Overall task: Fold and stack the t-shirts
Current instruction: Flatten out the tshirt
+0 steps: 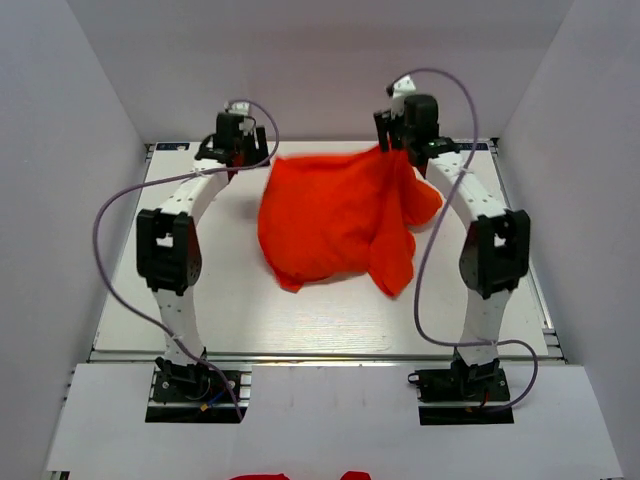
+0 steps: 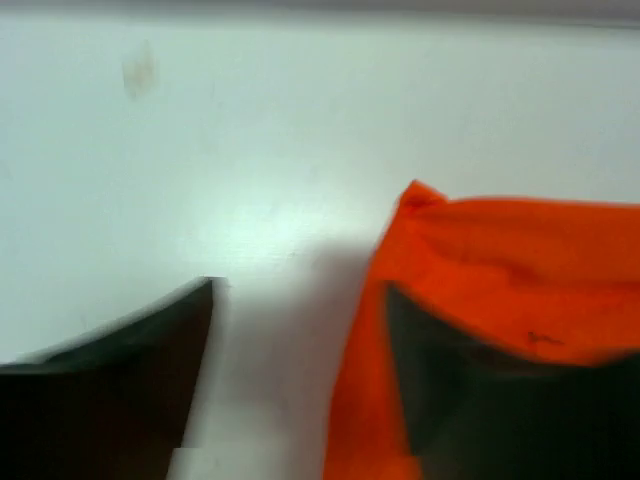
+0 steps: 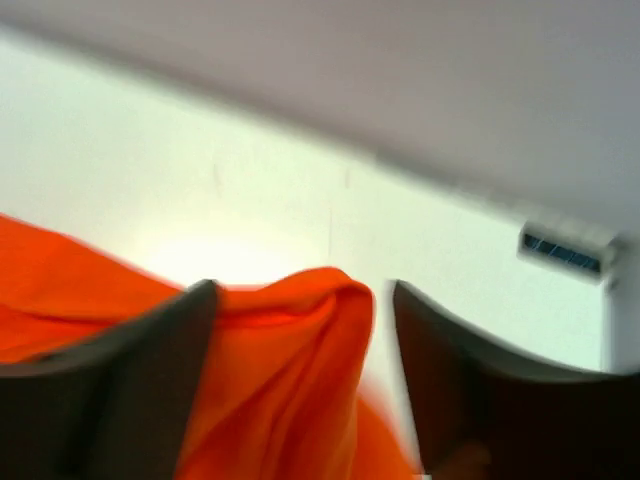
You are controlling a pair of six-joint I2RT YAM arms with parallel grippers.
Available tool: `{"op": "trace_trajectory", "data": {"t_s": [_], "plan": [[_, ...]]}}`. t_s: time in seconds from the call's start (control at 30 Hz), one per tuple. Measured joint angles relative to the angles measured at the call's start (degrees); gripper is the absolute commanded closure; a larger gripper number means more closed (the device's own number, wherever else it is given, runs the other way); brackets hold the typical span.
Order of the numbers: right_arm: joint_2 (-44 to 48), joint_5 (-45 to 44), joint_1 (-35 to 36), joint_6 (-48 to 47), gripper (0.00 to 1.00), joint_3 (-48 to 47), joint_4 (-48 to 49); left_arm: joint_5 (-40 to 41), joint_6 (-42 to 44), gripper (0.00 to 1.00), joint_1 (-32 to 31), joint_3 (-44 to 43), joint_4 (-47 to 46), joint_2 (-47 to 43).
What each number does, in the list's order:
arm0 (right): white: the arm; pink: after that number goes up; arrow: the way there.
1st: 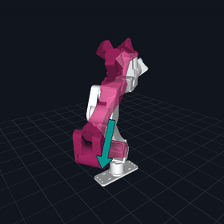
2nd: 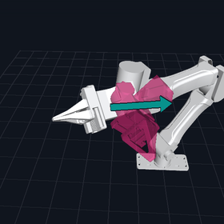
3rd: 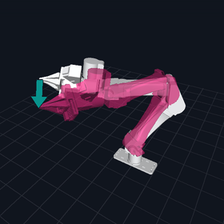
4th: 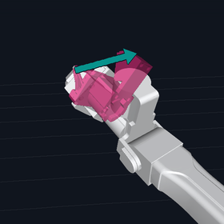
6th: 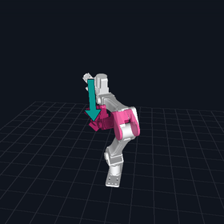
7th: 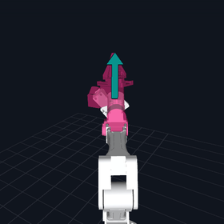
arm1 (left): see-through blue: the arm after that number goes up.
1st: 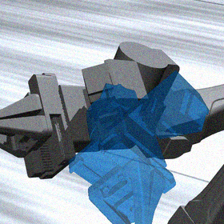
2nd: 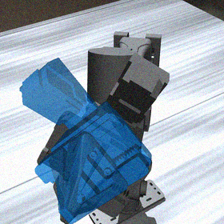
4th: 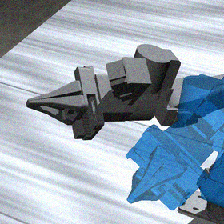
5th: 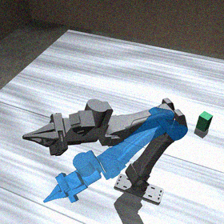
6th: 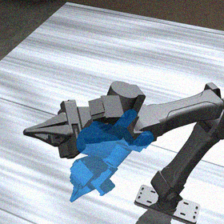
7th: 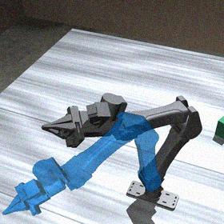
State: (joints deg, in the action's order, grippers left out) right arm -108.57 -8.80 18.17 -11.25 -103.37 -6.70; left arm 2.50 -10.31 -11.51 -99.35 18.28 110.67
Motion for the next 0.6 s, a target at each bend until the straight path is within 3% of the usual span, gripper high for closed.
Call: {"op": "trace_trajectory", "data": {"t_s": [0.03,0.13,0.23,0.43,0.6], "plan": [[-3.13,0.24,-0.72,0.92,0.10,0.04,-1.73,0.50,-0.28,0.00,0.26,-0.20,1.90,3.48],[-10.27,1.86,-2.91,3.26,0.10,-0.22,-7.50,1.64,-1.29,0.00,1.29,-3.34,8.76,11.72],[-11.54,3.17,-4.33,5.05,0.10,-0.07,-11.96,1.99,-1.79,0.00,2.01,-4.04,11.85,13.20],[0.20,4.70,-4.74,9.79,0.10,7.93,-13.16,0.00,-4.57,0.00,2.43,8.39,9.46,0.15],[11.54,4.26,-4.31,14.38,0.10,16.81,-15.08,-6.71,-5.95,0.12,1.44,22.14,8.11,-9.16]]}}
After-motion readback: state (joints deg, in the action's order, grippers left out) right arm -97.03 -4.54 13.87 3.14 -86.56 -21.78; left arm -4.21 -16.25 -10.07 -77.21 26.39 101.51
